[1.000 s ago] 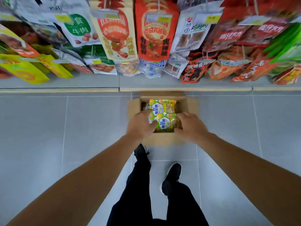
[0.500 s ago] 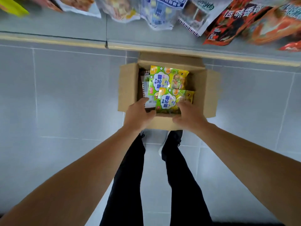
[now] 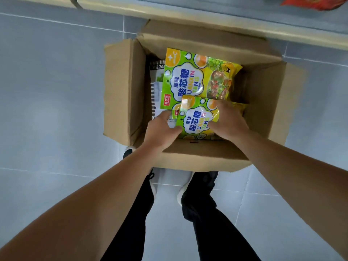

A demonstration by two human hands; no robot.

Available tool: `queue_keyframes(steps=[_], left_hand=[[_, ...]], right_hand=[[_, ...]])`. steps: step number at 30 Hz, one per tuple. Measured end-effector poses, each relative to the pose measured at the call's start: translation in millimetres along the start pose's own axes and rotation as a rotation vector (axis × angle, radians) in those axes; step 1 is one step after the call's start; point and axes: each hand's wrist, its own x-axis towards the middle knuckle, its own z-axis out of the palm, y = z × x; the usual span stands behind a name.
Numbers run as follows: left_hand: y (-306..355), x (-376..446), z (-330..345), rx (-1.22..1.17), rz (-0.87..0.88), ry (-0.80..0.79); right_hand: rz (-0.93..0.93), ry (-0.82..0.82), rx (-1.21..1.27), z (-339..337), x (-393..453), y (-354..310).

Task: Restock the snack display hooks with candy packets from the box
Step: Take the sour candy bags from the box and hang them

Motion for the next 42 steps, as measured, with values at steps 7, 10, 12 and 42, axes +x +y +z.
queue_keyframes(steps=[7,10,12,42], left_hand=[[-7,49,42,-0.003,0.003,-0.007],[-5,50,49,0.031,0.049,0.051],[-3,44,51,0.028,0.084,0.091],[160,-329,-257,-0.486,0.327,0.007]], right_hand=[[-0.017,0.089,-0.061,9,42,26],[-0.035,0.108,-0.133,8,43,35],[-0.058,0.121,-0.186,2,42,38],[-0.010,0.303,1.133,-263,-335,-180]])
